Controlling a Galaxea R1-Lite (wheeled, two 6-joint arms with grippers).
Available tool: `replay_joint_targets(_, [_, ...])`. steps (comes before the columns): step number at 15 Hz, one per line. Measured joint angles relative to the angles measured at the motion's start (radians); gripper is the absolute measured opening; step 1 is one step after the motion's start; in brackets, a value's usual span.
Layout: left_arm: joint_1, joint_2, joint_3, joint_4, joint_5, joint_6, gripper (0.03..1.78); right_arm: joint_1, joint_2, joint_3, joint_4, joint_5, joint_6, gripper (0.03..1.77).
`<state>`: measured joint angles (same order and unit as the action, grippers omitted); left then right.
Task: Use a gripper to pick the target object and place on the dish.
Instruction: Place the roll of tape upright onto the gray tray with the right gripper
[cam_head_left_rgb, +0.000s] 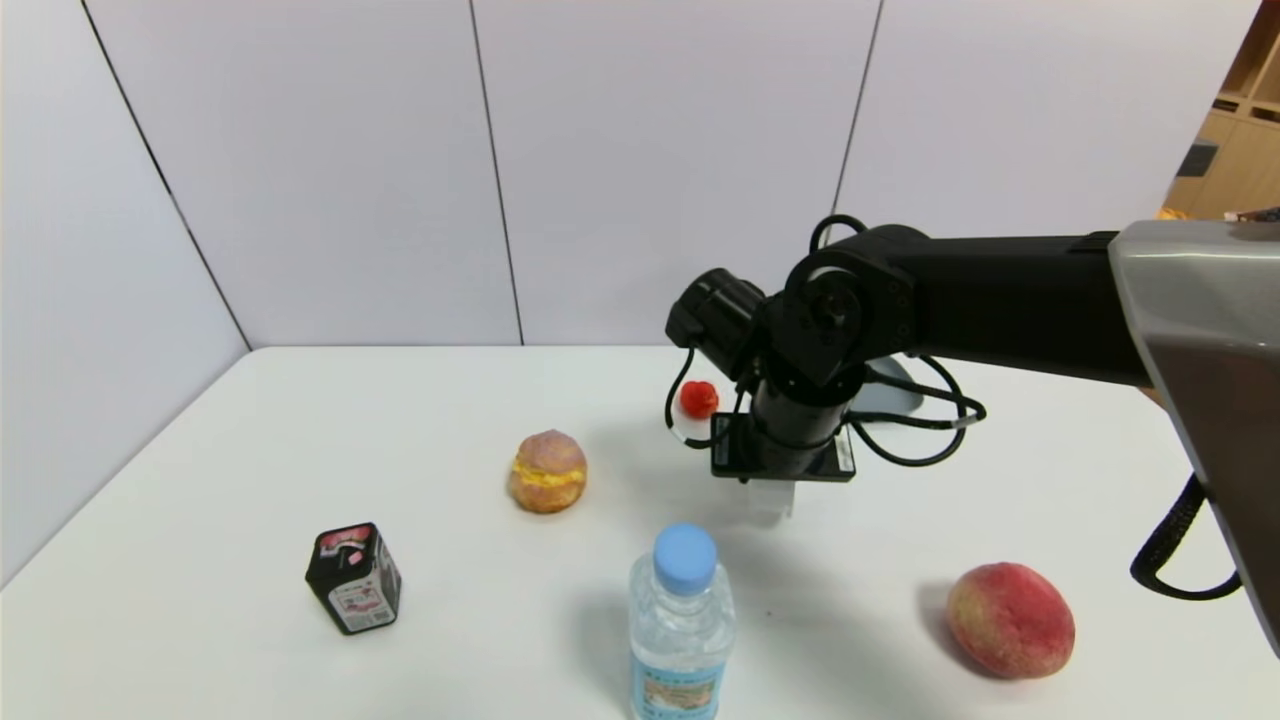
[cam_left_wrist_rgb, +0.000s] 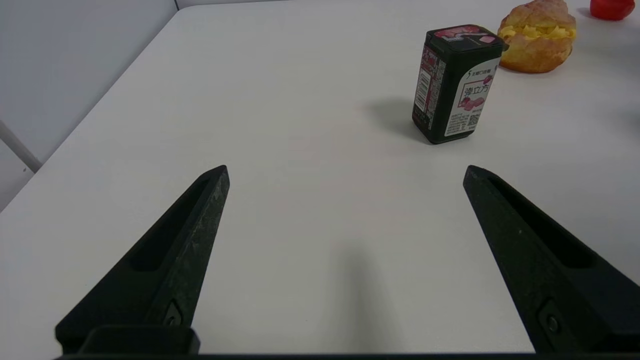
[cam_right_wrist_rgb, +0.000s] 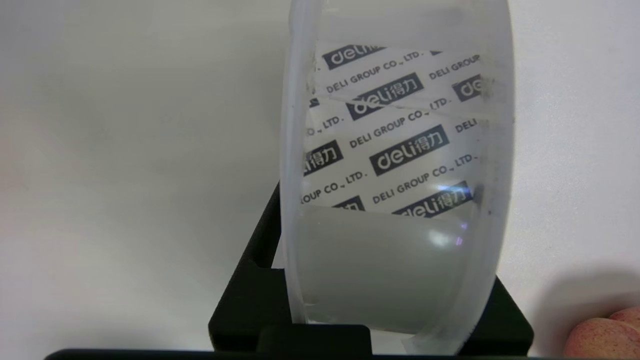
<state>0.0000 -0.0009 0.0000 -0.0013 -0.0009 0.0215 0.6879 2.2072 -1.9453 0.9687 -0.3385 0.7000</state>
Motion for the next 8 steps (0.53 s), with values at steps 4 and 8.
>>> replay_joint_targets(4, [0.0, 0.0, 0.0, 0.0, 0.001, 0.0, 1.69, 0.019, -0.018, 0.0, -0.003, -0.03, 0.004, 0.59])
replay_joint_targets(8, [0.0, 0.0, 0.0, 0.0, 0.0, 0.0, 1.69, 0.033, -0.07, 0.0, -0.049, -0.113, -0.02, 0.59])
